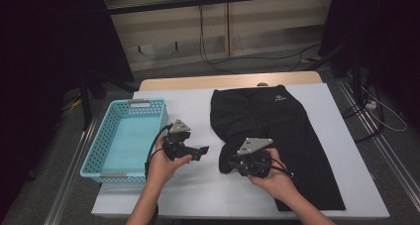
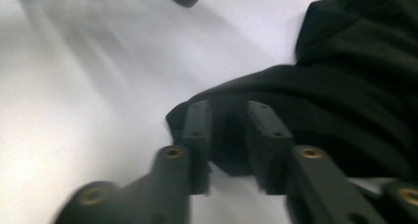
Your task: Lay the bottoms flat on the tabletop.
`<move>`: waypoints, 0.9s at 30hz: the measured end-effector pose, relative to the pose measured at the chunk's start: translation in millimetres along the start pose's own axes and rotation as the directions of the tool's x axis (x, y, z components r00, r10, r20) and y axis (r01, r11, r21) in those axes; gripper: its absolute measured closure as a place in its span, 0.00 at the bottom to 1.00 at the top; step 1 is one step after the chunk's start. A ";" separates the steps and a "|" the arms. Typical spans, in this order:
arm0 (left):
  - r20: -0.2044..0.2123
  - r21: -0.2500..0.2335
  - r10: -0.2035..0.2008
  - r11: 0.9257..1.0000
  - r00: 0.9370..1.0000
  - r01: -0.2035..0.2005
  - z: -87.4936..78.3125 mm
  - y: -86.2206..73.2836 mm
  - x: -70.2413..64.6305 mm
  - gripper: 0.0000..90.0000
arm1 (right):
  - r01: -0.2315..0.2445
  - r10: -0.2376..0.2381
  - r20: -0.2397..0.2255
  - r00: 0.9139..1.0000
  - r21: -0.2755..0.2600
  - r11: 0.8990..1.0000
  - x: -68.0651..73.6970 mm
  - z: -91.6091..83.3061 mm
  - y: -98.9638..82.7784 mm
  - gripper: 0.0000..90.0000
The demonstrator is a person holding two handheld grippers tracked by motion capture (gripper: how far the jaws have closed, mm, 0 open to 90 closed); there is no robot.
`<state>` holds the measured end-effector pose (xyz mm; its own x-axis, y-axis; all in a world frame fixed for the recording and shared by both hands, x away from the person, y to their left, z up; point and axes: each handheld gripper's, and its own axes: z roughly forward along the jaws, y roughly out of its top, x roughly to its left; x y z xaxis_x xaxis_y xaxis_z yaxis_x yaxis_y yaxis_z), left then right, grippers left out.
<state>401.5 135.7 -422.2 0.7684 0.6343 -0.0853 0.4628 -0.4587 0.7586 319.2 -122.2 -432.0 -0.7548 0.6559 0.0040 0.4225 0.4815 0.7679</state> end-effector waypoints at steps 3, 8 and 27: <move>-0.001 -0.001 -0.004 1.000 1.000 0.004 0.2 0.2 0.2 0.10 | 0.000 0.000 0.027 1.000 -0.024 1.000 -1.2 1.0 3.4 0.64; 0.005 0.004 -0.009 1.000 1.000 0.009 2.4 0.0 -0.7 0.10 | 0.000 0.002 0.080 0.997 -0.034 0.999 -8.3 14.3 11.6 0.51; -0.001 -0.002 -0.011 1.000 1.000 0.011 -2.6 -0.6 2.7 0.10 | -0.069 0.073 0.074 0.995 -0.055 0.996 -25.6 -4.0 11.7 0.96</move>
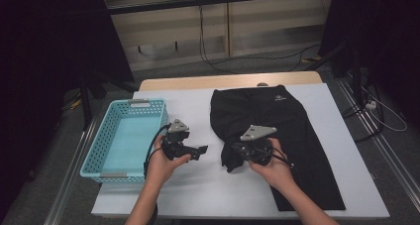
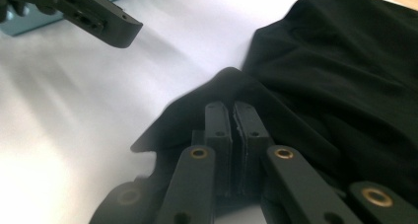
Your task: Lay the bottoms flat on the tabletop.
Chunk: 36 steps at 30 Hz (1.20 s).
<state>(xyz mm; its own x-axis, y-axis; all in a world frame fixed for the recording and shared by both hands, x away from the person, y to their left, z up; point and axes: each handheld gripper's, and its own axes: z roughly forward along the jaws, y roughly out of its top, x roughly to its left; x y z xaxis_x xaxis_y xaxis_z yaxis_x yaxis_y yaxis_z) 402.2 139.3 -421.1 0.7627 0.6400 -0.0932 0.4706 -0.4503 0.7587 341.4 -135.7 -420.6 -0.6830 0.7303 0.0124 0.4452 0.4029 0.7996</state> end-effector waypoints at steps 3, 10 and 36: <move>-0.005 -0.003 0.005 1.000 1.000 -0.005 -1.2 0.4 0.8 0.10 | -0.029 0.030 0.016 0.999 -0.007 1.000 -8.6 -14.2 -6.5 0.96; 0.003 -0.014 -0.006 1.000 1.000 0.007 -0.9 2.8 -1.6 0.10 | -0.042 0.040 0.085 0.996 0.011 0.999 -16.0 -18.1 -15.5 0.77; -0.007 -0.015 0.000 1.000 1.000 0.000 -2.0 0.9 -1.8 0.10 | 0.005 -0.005 0.033 0.999 0.002 1.000 -9.4 -4.3 -10.0 1.00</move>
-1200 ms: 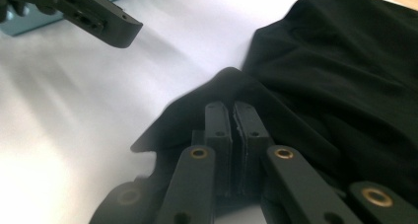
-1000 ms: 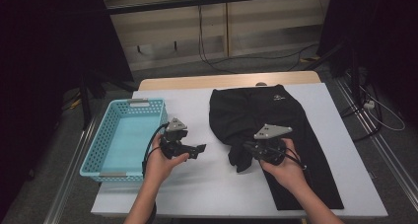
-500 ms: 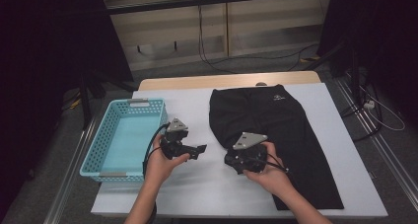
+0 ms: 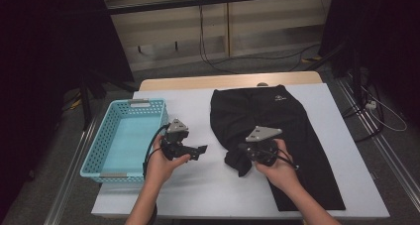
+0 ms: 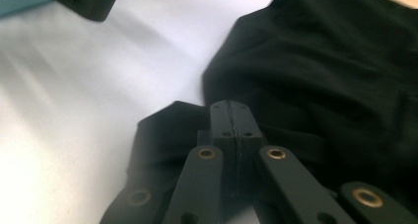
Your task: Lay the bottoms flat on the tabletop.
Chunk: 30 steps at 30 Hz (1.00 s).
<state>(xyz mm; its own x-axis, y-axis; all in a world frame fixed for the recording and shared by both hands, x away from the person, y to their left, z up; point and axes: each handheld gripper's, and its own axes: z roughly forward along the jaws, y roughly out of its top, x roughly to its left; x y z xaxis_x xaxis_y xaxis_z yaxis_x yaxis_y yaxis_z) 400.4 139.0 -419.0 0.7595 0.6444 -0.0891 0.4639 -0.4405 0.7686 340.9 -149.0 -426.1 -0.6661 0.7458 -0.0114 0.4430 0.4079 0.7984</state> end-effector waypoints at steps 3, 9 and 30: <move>-0.001 0.007 0.009 1.000 1.000 -0.009 0.8 0.4 1.0 0.10 | -0.039 0.039 0.025 0.999 -0.014 0.999 -15.2 -15.2 -4.8 1.00; 0.008 0.008 0.007 1.000 1.000 -0.007 3.7 3.3 -0.8 0.10 | -0.047 0.047 0.036 0.998 -0.025 0.999 -18.9 -18.4 -8.5 0.77; 0.012 0.018 0.014 1.000 1.000 -0.014 5.9 2.5 -2.6 0.10 | 0.015 -0.011 -0.064 0.998 0.063 0.998 12.1 21.2 -4.6 1.00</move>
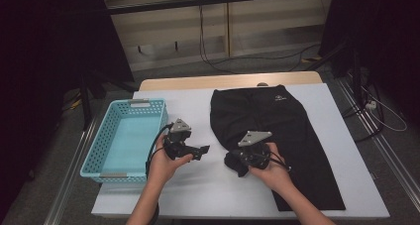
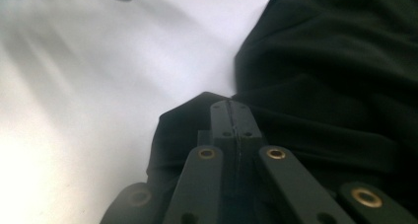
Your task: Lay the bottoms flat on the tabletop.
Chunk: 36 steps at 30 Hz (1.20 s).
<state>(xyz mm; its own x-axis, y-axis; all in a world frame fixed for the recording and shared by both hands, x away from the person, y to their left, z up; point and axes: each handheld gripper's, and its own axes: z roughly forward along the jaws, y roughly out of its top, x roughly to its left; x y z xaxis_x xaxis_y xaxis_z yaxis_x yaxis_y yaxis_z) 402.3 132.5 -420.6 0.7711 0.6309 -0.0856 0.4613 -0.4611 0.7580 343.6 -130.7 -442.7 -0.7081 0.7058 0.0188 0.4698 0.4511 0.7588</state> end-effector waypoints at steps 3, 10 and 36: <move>-0.003 -0.009 0.003 1.000 1.000 -0.003 -0.4 0.3 0.2 0.10 | -0.015 0.015 0.013 1.000 -0.022 1.000 -9.1 -15.1 -1.0 1.00; -0.001 -0.001 0.004 1.000 1.000 -0.004 2.7 0.9 -0.4 0.10 | -0.026 0.028 0.020 0.999 -0.082 0.996 -16.3 -31.3 -2.2 0.71; 0.002 -0.002 0.003 1.000 1.000 -0.003 1.8 1.2 -1.0 0.10 | -0.153 0.164 0.119 0.979 -0.095 0.984 -47.6 -41.9 -20.7 0.95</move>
<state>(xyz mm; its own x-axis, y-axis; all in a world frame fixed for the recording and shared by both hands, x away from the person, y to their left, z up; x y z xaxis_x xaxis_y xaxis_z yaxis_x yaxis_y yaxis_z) 402.8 130.2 -420.7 0.7733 0.6284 -0.0844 0.4584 -0.4620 0.7592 345.5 -196.5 -432.1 -0.5533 0.8304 0.0654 0.5207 0.2836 0.8053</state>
